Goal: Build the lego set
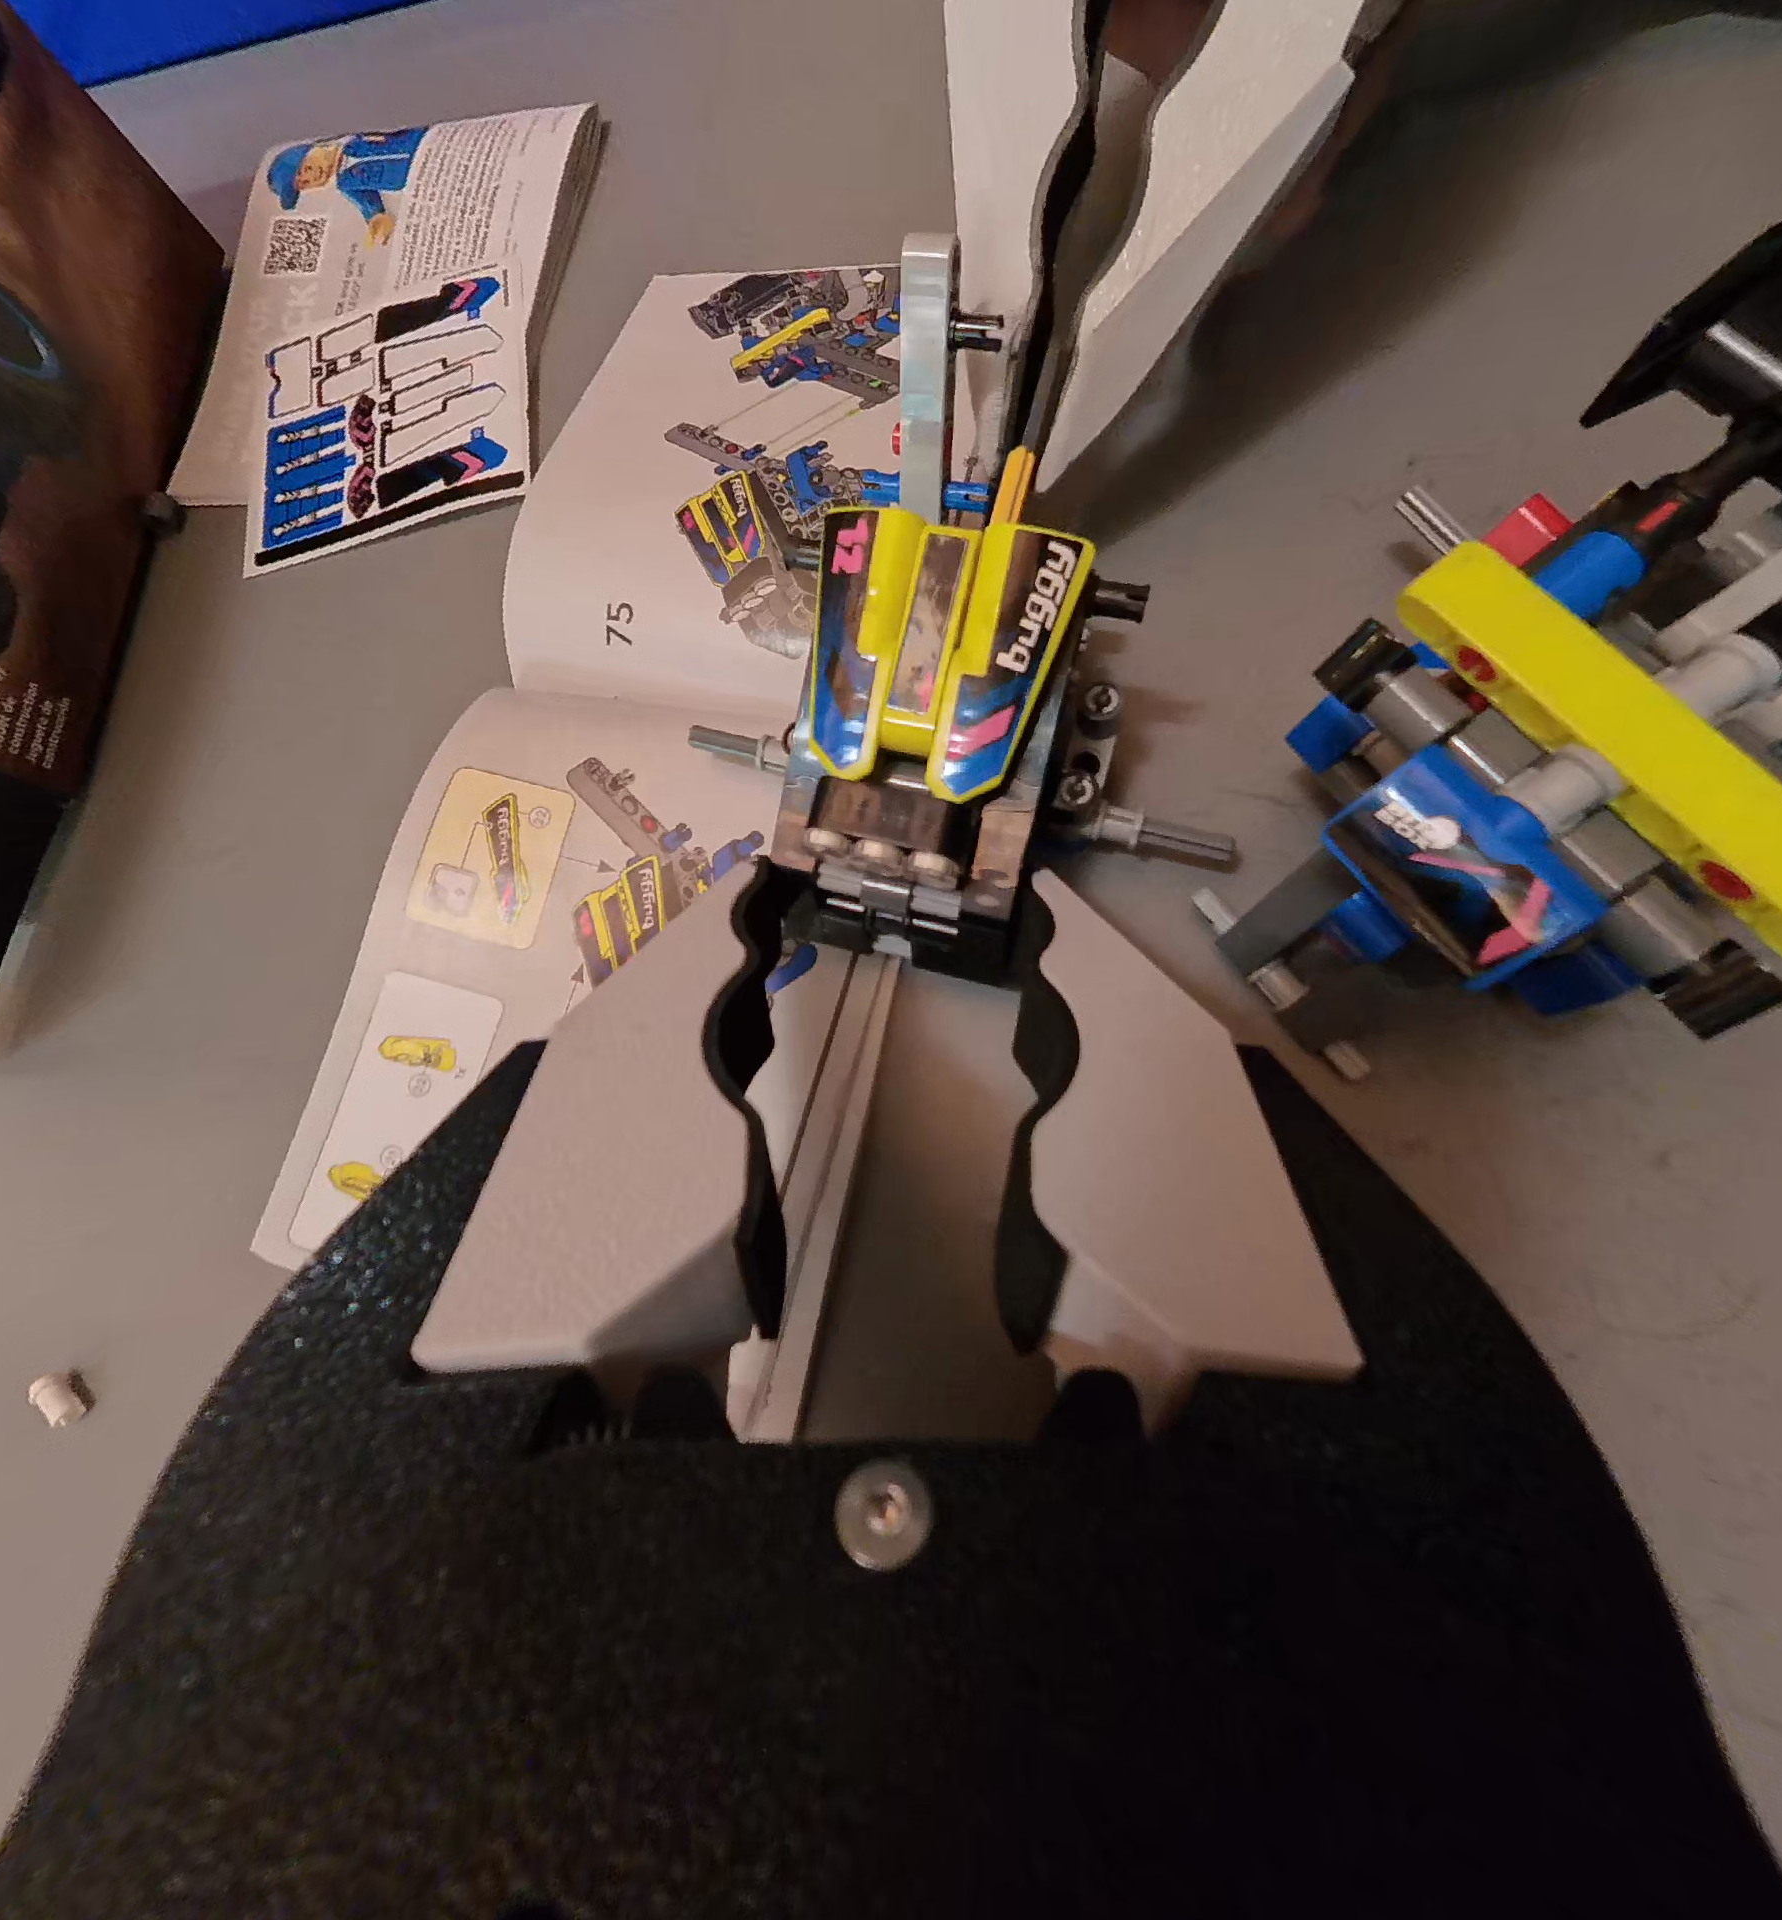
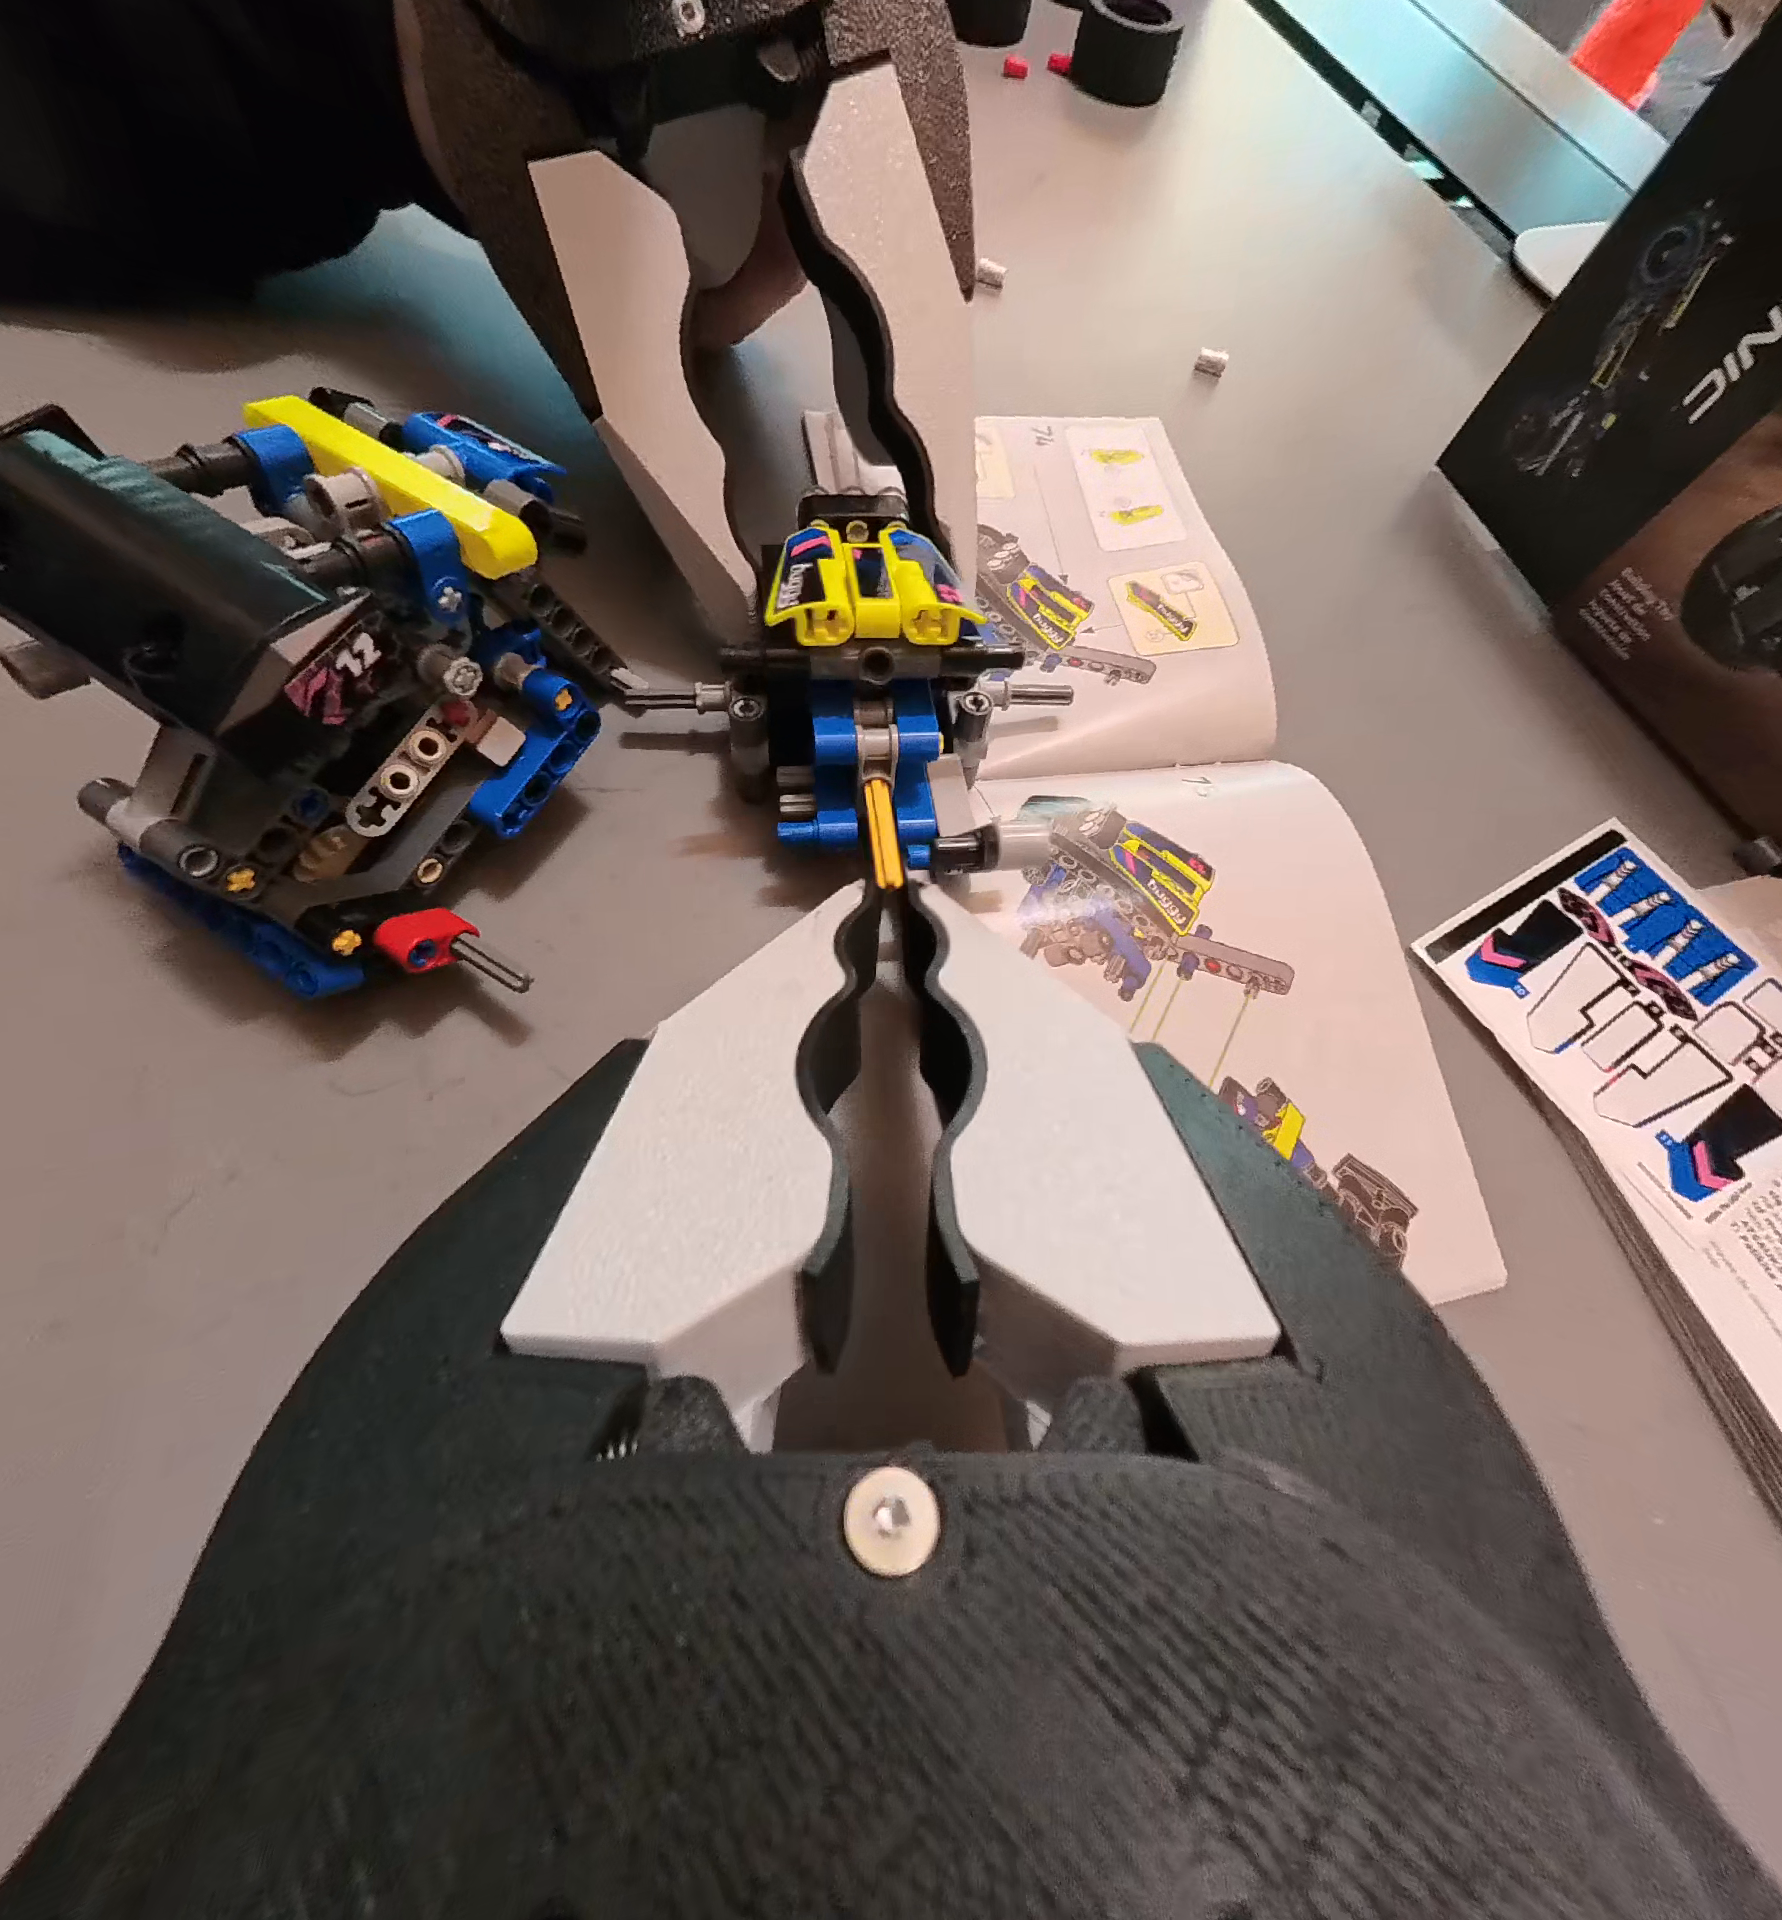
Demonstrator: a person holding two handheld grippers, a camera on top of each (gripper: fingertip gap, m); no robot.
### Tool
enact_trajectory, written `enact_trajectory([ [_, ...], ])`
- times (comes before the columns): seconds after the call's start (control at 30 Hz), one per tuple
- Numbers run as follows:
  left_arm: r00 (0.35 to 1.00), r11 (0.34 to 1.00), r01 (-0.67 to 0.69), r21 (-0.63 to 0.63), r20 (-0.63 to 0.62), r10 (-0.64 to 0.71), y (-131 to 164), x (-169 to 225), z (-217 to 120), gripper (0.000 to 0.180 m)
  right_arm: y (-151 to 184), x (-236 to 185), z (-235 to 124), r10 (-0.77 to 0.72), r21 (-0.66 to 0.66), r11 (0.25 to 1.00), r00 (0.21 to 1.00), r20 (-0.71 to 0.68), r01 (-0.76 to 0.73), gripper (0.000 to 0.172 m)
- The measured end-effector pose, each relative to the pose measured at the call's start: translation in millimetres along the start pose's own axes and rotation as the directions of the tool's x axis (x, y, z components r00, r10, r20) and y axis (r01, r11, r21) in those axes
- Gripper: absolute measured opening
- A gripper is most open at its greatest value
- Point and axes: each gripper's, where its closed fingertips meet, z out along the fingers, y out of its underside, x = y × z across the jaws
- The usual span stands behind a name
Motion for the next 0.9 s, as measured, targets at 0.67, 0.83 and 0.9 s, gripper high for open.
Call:
enact_trajectory([
  [0.67, 1.0, 1.0, 0.01, -0.001, -0.018, -0.01, 0.1, 0.9, 0.8, 0.042, -3.6, -1.5, -1.4, 0.026, 0.022, 0.999, 1.0, 0.008, -0.026, 0.002],
  [0.83, 1.0, 1.0, 0.011, -0.001, -0.024, -0.011, 0.1, 1.4, 0.9, 0.041, -4.2, -2.2, -2.5, 0.018, 0.03, 0.999, 1.0, 0.008, -0.018, 0.002],
  [0.9, 1.0, 1.0, 0.011, -0.001, -0.024, -0.011, 0.1, 1.5, 0.9, 0.041, -3.7, -2.4, -2.2, 0.016, 0.025, 1.0, 1.0, 0.008, -0.016, 0.002],
])
